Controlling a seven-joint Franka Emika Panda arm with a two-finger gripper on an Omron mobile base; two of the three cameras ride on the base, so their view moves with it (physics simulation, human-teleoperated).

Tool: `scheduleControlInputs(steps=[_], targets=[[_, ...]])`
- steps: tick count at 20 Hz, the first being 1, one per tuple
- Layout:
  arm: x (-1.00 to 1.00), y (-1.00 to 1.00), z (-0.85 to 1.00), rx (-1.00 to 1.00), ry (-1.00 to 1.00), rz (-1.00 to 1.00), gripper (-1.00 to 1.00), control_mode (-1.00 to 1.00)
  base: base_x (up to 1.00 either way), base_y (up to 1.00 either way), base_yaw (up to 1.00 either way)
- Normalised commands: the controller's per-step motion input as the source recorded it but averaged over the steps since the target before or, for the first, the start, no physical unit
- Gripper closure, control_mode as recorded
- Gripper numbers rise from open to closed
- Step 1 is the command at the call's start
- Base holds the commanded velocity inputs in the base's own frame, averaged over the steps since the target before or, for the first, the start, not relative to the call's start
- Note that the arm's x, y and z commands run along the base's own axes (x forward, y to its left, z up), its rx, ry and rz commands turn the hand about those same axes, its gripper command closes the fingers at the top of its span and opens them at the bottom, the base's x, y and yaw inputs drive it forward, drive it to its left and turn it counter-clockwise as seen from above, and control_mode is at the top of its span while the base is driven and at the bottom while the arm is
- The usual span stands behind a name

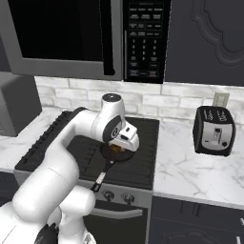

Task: Put the sweet potato and lemon in the pan. Then turn on the front right burner and set the heat to medium.

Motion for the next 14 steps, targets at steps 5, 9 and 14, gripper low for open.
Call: scheduleControlInputs(steps=[5,9,14], targets=[[0.4,0.0,-0.52,0.0,0.03,0.04,1.0,-1.0,0.0,0.0,0.0],[0.43,0.0,-0.23,0.0,0.01,0.04,1.0,-1.0,0.0,0.0,0.0],[0.54,0.0,-0.1,0.0,0.01,0.02,1.0,-1.0,0.0,0.0,0.0]])
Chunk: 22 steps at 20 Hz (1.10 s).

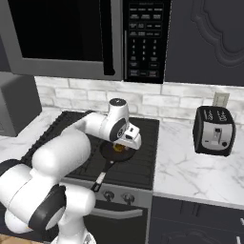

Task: Put the sweet potato and lemon in the pan. Then turn on the front right burner and set the heat to medium.

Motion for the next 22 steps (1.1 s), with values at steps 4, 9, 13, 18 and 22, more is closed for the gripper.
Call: scheduleControlInputs(steps=[4,9,13,18,22], targets=[[0.59,0.0,-0.05,0.0,0.02,0.0,1.0,-1.0,0.0,0.0,0.0],[0.26,0.0,-0.12,0.0,0.0,0.0,1.0,-1.0,0.0,0.0,0.0],[-0.1,-0.07,-0.2,0.0,0.0,0.0,1.0,-1.0,0.0,0.0,0.0],[-0.16,-0.06,-0.16,0.0,0.0,0.0,1.0,-1.0,0.0,0.0,0.0],[-0.06,0.0,-0.17,0.0,0.0,0.0,1.0,-1.0,0.0,0.0,0.0]])
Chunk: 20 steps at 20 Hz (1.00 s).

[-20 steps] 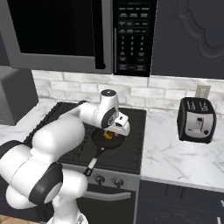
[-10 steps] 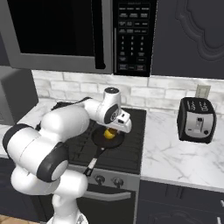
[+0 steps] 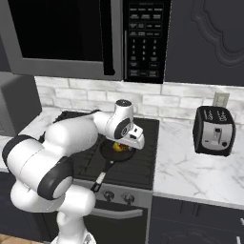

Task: Put the sweet potato and lemon in the pan. Then turn on the front right burner and set the heat to medium.

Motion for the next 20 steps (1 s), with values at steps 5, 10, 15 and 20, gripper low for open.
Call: scheduleControlInputs(steps=[5,10,15,20], targets=[[0.0,0.05,-0.09,0.0,0.0,0.0,1.0,-1.0,0.0,0.0,0.0],[0.11,0.04,-0.04,0.0,0.0,0.0,1.0,-1.0,0.0,0.0,0.0],[0.0,0.0,0.0,0.0,0.0,0.0,1.0,-1.0,0.0,0.0,0.0],[0.0,0.0,0.0,0.0,0.0,0.0,-1.0,-1.0,0.0,0.0,0.0]])
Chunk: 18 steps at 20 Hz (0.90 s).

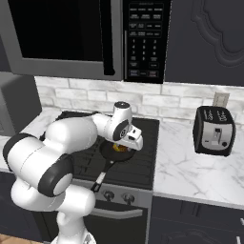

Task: Put the sweet potato and lemon in the pan. Then turn on the front right burner and set the heat to medium.

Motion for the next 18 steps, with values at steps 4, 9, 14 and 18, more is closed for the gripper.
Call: scheduleControlInputs(steps=[4,9,14,18], targets=[[0.0,0.0,0.0,0.0,0.0,0.0,-1.0,-1.0,0.0,0.0,0.0],[0.0,0.0,0.0,0.0,0.0,0.0,-1.0,-1.0,0.0,0.0,0.0],[-0.04,0.0,0.17,0.0,0.0,0.01,-1.0,-1.0,0.0,0.0,0.0],[-0.49,-0.01,0.34,0.0,0.0,0.0,-1.0,-1.0,0.0,0.0,0.0]])
